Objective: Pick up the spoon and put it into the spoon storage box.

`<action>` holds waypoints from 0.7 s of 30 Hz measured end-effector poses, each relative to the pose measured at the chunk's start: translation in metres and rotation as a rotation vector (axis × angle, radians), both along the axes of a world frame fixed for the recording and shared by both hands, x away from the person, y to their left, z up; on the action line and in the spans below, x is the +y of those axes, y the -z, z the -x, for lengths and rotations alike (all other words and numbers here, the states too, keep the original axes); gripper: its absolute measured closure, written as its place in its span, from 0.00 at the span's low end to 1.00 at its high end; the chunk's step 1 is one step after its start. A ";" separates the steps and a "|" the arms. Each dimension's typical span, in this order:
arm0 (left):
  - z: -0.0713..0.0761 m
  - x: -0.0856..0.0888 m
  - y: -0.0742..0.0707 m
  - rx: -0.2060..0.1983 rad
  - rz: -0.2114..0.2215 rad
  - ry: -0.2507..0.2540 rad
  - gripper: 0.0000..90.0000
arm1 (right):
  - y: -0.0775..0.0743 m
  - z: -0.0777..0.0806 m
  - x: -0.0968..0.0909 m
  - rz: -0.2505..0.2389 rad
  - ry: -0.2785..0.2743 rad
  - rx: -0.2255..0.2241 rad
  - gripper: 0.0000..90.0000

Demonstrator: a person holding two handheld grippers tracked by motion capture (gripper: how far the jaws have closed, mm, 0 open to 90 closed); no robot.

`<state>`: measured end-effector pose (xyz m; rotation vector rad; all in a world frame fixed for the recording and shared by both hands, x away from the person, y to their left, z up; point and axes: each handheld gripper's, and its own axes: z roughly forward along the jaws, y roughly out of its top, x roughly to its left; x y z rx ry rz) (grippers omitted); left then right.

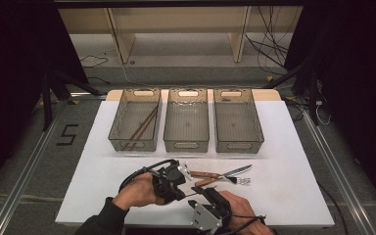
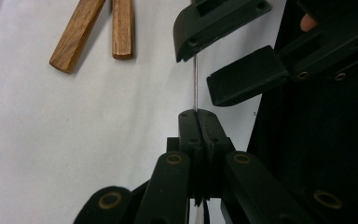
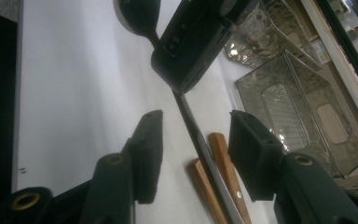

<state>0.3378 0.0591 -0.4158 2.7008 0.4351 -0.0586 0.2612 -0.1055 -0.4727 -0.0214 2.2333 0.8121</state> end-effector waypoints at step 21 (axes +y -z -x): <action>0.004 -0.006 0.003 -0.005 -0.046 0.057 0.99 | 0.005 0.003 0.004 0.148 -0.073 -0.069 0.87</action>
